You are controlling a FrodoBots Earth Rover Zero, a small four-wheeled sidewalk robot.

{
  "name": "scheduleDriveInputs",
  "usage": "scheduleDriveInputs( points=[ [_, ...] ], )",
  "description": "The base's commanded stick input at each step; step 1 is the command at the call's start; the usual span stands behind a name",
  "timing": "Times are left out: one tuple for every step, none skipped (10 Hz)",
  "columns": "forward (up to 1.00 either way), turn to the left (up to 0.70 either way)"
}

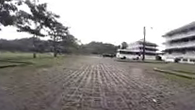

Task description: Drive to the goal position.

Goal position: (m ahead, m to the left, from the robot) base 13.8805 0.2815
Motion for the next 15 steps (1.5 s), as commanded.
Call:
scheduleDriveInputs(
  points=[
    [0.70, 0.00],
    [0.70, 0.00],
    [0.70, 0.00],
    [0.70, 0.00],
    [0.70, 0.00],
    [0.70, 0.00],
    [0.70, 0.00],
    [0.70, 0.00],
    [0.70, 0.00],
    [0.70, 0.00],
    [0.70, 0.00],
    [0.70, 0.00],
    [0.70, 0.00],
    [0.70, 0.00],
    [0.70, 0.00]
  ],
)
